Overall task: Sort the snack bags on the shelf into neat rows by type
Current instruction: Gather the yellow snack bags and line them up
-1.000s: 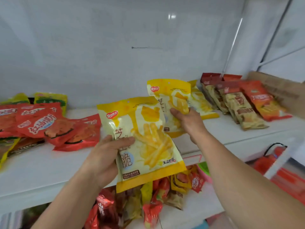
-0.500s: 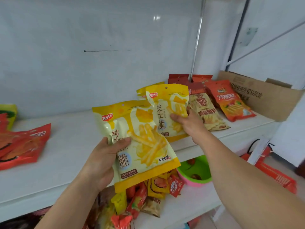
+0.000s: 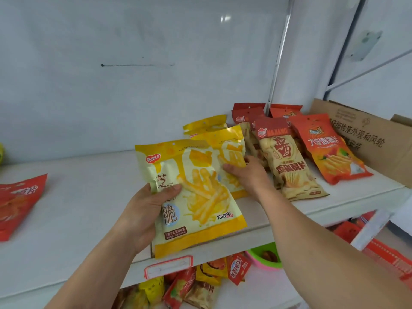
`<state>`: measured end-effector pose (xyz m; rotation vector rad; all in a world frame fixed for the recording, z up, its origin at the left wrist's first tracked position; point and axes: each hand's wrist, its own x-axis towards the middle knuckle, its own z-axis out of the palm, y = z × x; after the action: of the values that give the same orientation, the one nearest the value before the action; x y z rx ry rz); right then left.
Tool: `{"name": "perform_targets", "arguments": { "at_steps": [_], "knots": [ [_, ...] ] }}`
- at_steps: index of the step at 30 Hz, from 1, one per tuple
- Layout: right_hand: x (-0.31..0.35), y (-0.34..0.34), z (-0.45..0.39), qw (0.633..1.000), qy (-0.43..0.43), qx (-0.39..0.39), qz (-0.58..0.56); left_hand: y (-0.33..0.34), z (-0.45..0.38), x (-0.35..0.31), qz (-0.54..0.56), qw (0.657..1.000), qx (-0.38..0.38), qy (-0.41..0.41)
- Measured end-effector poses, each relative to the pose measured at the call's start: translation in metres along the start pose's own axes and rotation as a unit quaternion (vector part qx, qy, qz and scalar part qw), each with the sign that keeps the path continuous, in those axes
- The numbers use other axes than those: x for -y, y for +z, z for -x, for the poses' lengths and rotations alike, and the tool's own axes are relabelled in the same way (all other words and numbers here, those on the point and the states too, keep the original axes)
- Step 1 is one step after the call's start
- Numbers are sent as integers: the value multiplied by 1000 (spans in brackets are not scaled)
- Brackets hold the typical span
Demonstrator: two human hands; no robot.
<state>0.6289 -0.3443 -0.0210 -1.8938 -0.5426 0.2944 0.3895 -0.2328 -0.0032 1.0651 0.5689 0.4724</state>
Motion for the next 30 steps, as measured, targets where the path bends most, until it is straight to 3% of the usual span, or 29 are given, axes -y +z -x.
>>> {"name": "perform_targets", "arguments": {
  "at_steps": [9,18,22,30],
  "knots": [
    [-3,4,-24,999,-25,16,35,32,-18,19,-13,999,-35,9],
    [-6,-17,-21,994,-15,110,-12,73,-38,39,-78,992,-89,47],
    [-8,-19,-21,991,2,132,-23,86,-48,41,-158,972,-143,100],
    [-17,-5,-34,992,-71,98,-15,91,-73,48,-288,923,-210,145]
  ]
}}
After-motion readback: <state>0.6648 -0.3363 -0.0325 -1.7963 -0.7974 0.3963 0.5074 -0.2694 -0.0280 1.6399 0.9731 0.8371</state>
